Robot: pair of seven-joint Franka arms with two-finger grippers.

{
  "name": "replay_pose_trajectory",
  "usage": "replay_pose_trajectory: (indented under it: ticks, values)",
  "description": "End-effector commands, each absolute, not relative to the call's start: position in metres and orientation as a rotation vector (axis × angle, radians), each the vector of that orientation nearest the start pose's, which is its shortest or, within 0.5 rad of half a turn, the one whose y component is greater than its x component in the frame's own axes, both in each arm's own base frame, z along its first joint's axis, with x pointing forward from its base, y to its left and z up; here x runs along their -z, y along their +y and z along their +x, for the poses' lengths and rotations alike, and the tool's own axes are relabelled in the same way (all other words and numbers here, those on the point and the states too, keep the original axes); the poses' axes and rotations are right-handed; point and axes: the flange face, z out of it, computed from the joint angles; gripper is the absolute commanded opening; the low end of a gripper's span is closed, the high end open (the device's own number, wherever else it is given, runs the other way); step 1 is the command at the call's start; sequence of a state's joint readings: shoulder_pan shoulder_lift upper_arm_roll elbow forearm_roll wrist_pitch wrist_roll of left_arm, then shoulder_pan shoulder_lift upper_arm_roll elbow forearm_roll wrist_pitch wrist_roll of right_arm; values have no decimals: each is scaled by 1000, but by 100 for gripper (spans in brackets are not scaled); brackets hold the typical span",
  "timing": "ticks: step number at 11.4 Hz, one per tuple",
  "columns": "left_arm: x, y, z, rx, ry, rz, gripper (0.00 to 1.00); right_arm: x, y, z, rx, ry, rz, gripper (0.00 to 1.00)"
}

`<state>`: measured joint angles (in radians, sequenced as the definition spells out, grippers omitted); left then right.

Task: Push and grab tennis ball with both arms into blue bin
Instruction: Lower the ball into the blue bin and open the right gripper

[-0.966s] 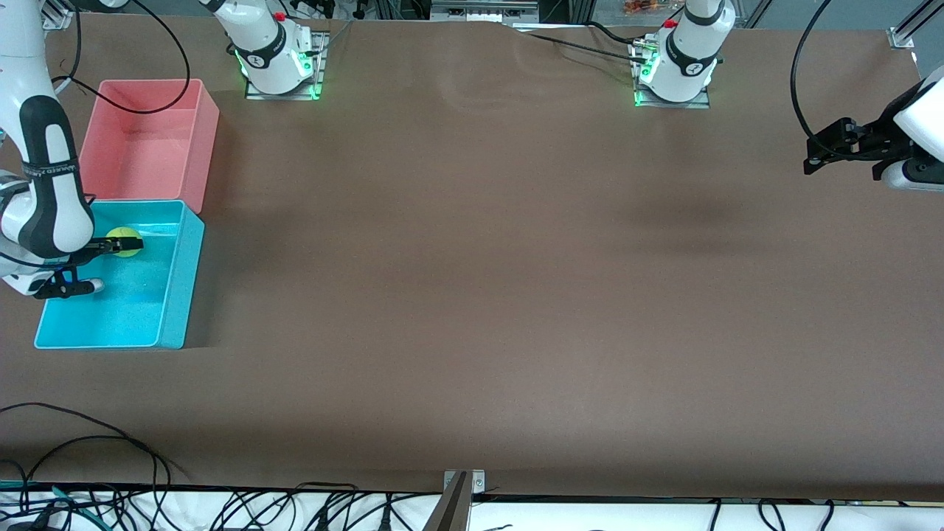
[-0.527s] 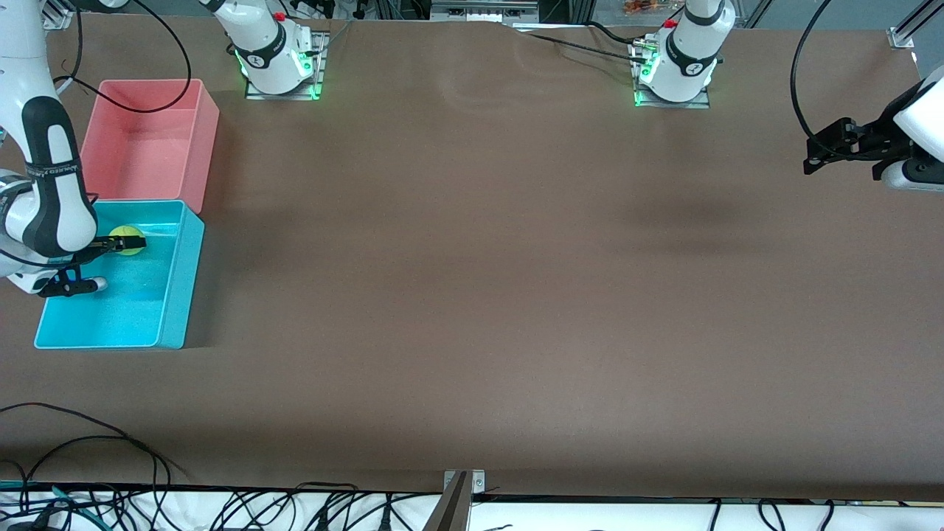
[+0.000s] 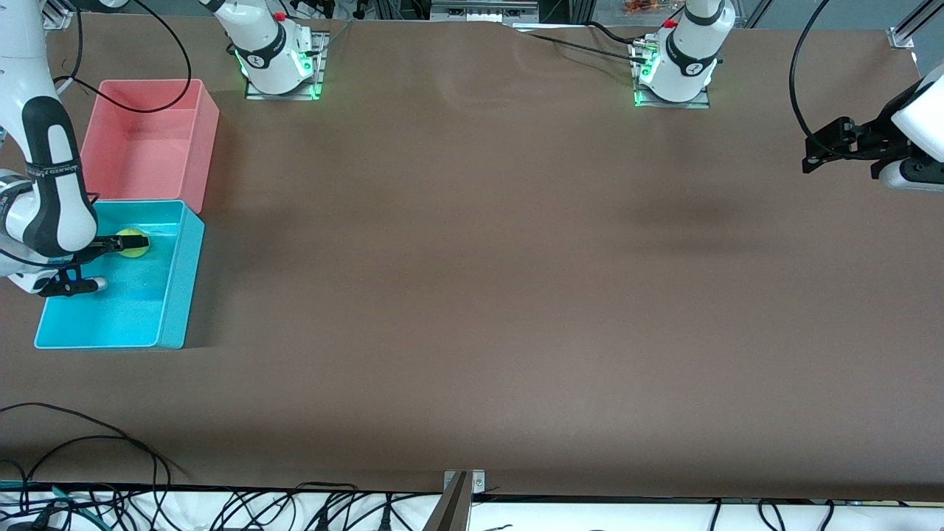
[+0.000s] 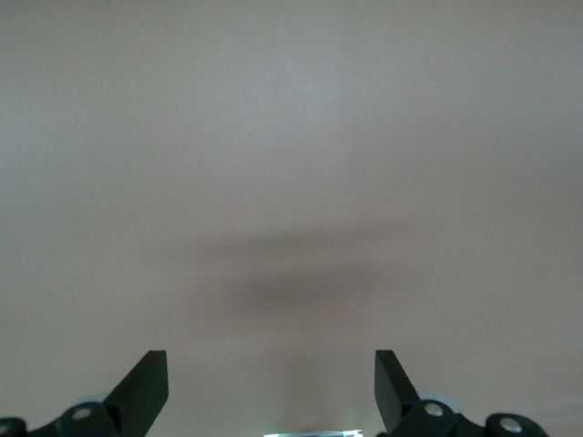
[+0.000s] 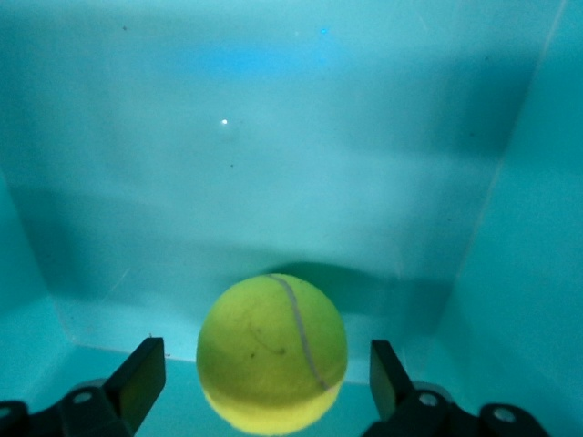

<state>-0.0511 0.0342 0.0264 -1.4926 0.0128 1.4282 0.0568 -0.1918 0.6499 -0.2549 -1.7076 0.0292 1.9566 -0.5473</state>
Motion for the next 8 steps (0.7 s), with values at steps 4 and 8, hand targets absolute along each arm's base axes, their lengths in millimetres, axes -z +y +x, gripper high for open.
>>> replay_pose_trajectory:
  ticks: [4,8]
  values:
    - [-634,-16,548,-162,119,-3106,100,-233,-253,584,-589,-163,-3015,100]
    - [-635,-24,547,-162,138,-3105,100,-298,-249,617,-555,-191,-3028,100]
